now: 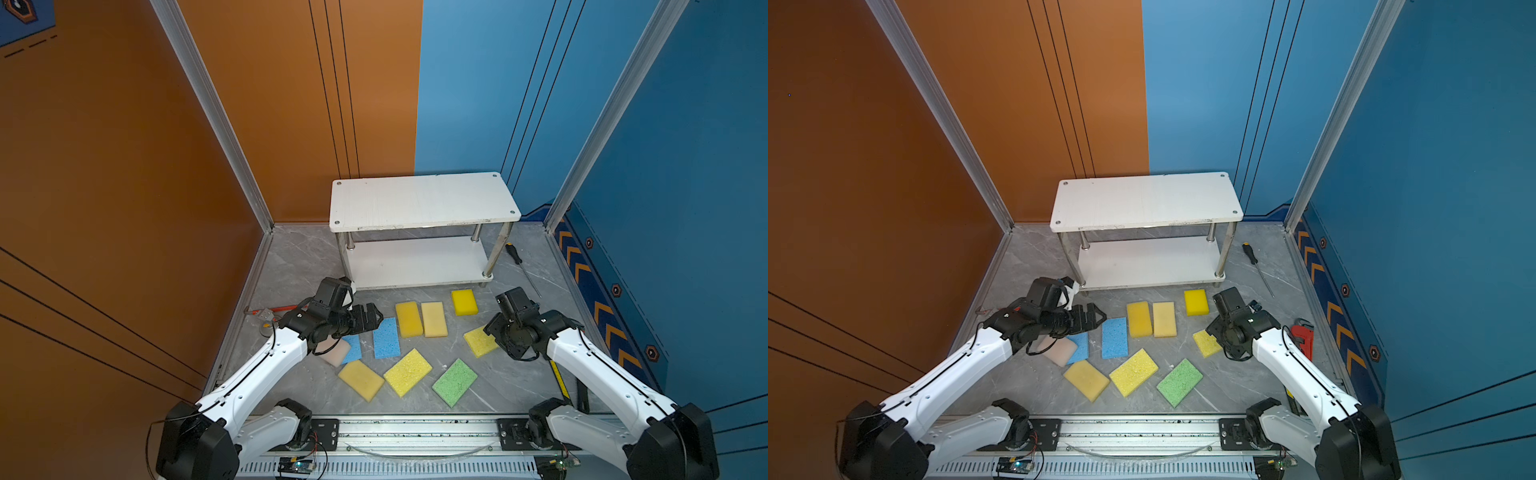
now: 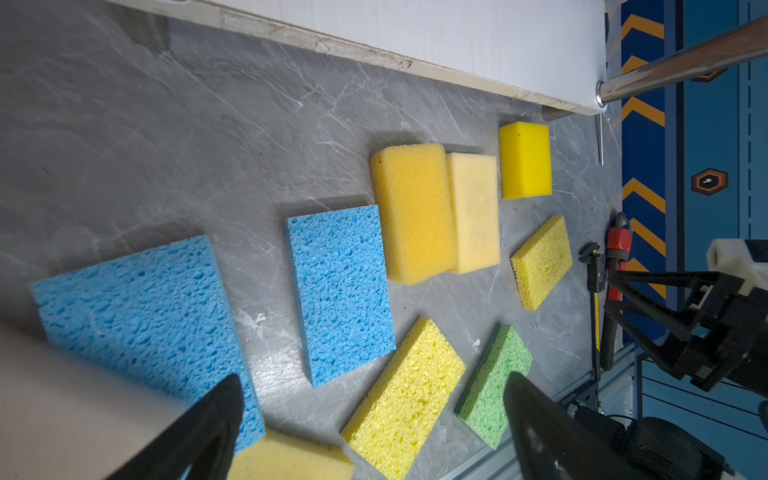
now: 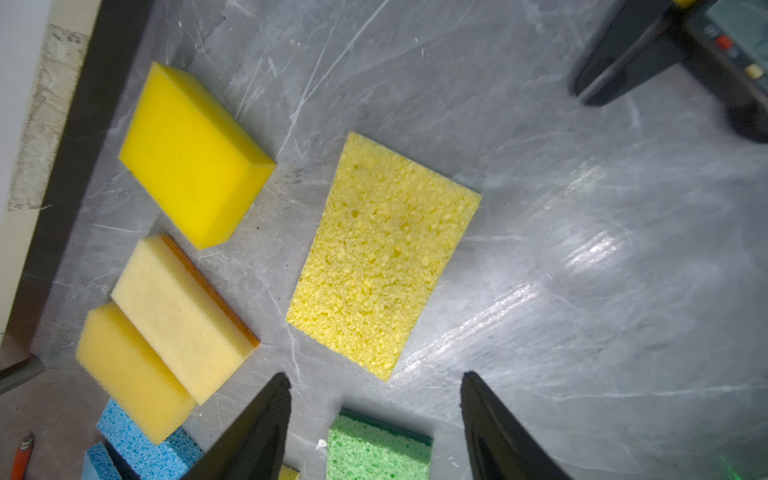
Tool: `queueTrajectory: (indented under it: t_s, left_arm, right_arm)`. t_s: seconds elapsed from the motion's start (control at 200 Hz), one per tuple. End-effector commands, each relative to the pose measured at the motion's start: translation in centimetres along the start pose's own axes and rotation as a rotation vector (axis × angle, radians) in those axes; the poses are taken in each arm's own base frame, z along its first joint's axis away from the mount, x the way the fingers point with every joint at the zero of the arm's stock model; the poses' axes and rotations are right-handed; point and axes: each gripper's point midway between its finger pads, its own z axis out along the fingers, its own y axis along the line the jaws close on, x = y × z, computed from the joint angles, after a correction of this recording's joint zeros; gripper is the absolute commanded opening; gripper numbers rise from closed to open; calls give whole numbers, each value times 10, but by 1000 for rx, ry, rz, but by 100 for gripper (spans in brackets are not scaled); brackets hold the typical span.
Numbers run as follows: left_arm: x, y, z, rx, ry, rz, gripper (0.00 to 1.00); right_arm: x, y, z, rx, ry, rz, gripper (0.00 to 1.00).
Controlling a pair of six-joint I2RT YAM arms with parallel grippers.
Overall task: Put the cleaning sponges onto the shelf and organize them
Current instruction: 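Lower the right gripper and grasp the flat yellow sponge, then lift the yellow sponge with the right gripper while the left gripper hovers nearby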
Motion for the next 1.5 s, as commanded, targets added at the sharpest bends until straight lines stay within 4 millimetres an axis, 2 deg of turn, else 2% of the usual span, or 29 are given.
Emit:
queueTrajectory:
  t_s: [0.0, 0.415, 0.676, 0.976, 1.256, 1.496]
  left_arm:
    - [-2, -6, 0, 35, 3, -5, 98]
    - [-2, -4, 4, 36, 23, -15, 98]
    - [-4, -8, 5, 41, 29, -10, 98]
    - [-8, -7, 8, 29, 27, -15, 98]
    - [-8, -3, 8, 19, 28, -33, 98]
    - [-9, -2, 7, 15, 17, -42, 98]
  right_arm:
    - [2, -11, 12, 36, 22, 7, 64]
    - [8, -8, 50, 8, 84, 5, 60]
    - [9, -9, 62, 10, 95, -2, 51]
    - [11, -16, 68, 24, 102, 8, 49]
    - [11, -20, 72, 31, 106, -1, 25]
    - [1, -14, 60, -23, 60, 0, 0]
